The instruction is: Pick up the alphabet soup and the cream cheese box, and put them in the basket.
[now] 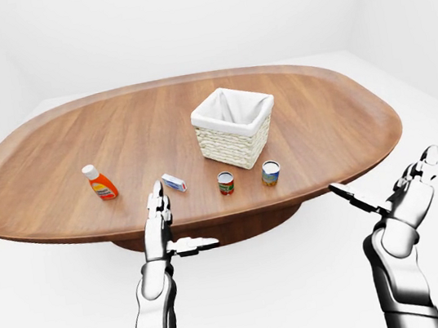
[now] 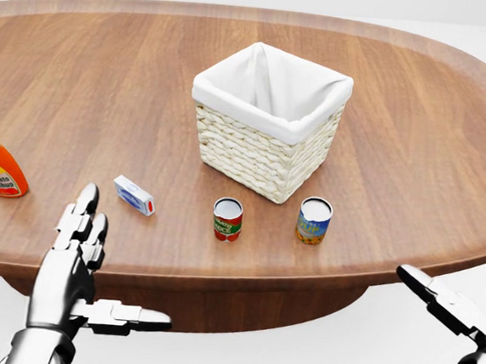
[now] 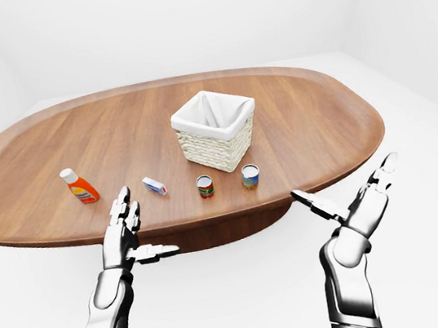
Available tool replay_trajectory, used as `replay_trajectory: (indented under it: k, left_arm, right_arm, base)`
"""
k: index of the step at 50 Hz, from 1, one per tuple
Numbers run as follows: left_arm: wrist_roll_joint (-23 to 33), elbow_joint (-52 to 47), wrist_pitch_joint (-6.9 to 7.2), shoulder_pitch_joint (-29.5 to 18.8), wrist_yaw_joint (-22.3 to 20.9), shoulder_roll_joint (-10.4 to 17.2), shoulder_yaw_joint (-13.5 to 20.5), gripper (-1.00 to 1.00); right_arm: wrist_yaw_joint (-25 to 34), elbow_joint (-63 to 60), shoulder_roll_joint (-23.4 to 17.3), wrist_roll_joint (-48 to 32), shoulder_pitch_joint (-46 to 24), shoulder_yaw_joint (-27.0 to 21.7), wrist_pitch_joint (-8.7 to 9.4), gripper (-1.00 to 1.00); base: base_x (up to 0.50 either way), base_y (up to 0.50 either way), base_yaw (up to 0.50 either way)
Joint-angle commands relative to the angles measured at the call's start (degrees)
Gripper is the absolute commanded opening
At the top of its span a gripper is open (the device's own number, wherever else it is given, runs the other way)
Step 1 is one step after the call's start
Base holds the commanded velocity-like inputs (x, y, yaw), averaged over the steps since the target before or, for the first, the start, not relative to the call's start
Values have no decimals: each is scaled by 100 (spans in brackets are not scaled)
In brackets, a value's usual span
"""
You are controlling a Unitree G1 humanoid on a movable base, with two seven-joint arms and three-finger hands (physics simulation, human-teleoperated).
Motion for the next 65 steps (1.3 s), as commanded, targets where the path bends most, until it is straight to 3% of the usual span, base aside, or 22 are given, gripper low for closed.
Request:
replay_trajectory:
  k: [1, 2, 4, 5, 7, 12, 19, 34, 39, 48, 57, 65]
  left_arm:
    - [-4, 89, -73, -21, -10, 5, 11, 100]
    - [-6, 124, -105, -28, -14, 8, 16, 100]
    - [-1, -7, -9, 6, -5, 2, -1, 100]
    - [-7, 114, -98, -27, -14, 8, 15, 100]
    - [-3, 50, -48, -14, -7, 4, 6, 100]
    - [-8, 135, -108, -39, -16, 10, 18, 100]
    - [1, -47, 28, 6, 2, -1, -5, 100]
    - [-9, 145, -125, -38, -15, 10, 21, 100]
    - [-9, 98, -93, -25, -11, 10, 17, 100]
    - [-10, 96, -88, -25, -13, 10, 17, 100]
    - [-10, 98, -94, -25, -11, 9, 18, 100]
    - [-9, 97, -90, -25, -11, 9, 18, 100]
  right_arm:
    - [0, -33, 9, 36, 6, -57, 35, 100]
    - [0, 7, 5, 43, -4, -65, 9, 100]
    - [0, 13, 1, 45, -8, -67, 18, 100]
    - [0, -64, 1, 66, -4, -75, 112, 100]
    - [0, -53, -2, 69, -11, -79, 121, 100]
    - [0, -53, -9, 84, -12, -81, 134, 100]
    - [0, -22, -15, 80, -23, -82, 133, 100]
    - [0, 67, -25, 16, -41, -64, 71, 100]
    - [0, 21, -24, -25, -24, -59, 97, 100]
    - [0, 178, -40, -22, -65, -66, -35, 100]
    - [0, 152, -40, -12, -53, -70, -24, 100]
    - [0, -6, -23, 37, -25, -83, 92, 100]
  base:
    - [0, 0, 0]
    - [0, 0, 0]
    - [0, 0, 0]
    - [0, 0, 0]
    - [0, 0, 0]
    - [0, 0, 0]
    - [0, 0, 0]
    - [0, 0, 0]
    - [18, 0, 0]
    - [23, 0, 0]
    - [23, 0, 0]
    - [17, -1, 0]
